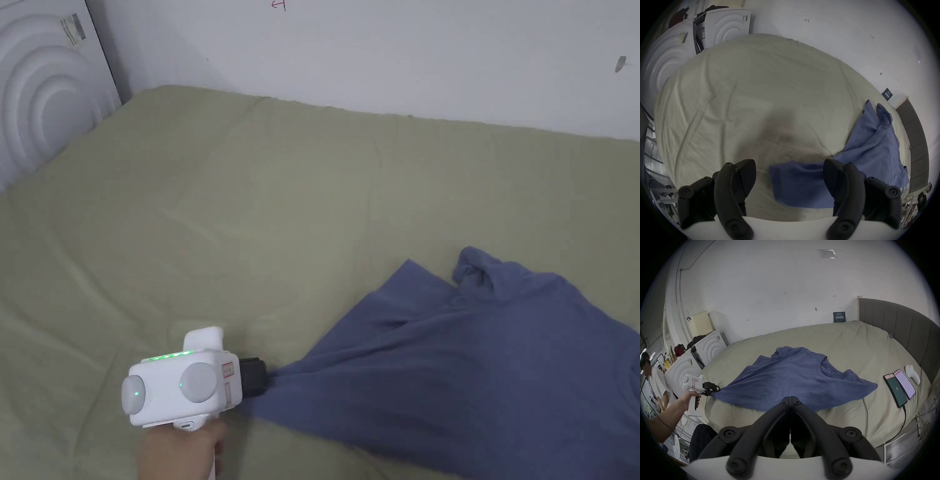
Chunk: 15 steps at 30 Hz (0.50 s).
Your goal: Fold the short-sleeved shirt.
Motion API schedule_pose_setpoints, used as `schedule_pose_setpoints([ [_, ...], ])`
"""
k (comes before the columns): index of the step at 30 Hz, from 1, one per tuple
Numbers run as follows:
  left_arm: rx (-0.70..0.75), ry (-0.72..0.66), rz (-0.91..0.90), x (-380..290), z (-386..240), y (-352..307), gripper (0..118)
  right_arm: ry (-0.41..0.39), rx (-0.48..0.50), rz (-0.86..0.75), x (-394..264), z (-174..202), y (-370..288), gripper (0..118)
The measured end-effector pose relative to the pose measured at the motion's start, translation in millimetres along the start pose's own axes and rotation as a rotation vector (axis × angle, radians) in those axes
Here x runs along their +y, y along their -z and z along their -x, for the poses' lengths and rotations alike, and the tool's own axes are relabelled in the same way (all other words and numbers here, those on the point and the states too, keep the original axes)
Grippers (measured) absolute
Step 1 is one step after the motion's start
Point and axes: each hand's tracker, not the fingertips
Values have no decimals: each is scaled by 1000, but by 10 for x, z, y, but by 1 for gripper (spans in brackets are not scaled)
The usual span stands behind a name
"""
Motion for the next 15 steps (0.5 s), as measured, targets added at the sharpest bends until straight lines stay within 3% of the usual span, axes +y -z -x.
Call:
schedule_pose_setpoints([
  [2,74,23,0,-1,-25,-22,64,-6,1,-3,6,24,7,0],
  [3,110,33,-8,1,-25,-56,42,-8,3,-4,12,31,10,0],
  [4,71,20,-32,5,-10,-94,8,-13,3,-5,21,42,16,0],
  [6,1,-37,-27,-15,2,-178,8,-25,2,-5,29,83,12,0],
  [8,-37,-1,10,-66,-15,-208,8,-28,8,-4,50,102,16,0],
  [15,-147,-48,-82,-124,-3,-592,8,-53,-8,25,317,48,239,0],
])
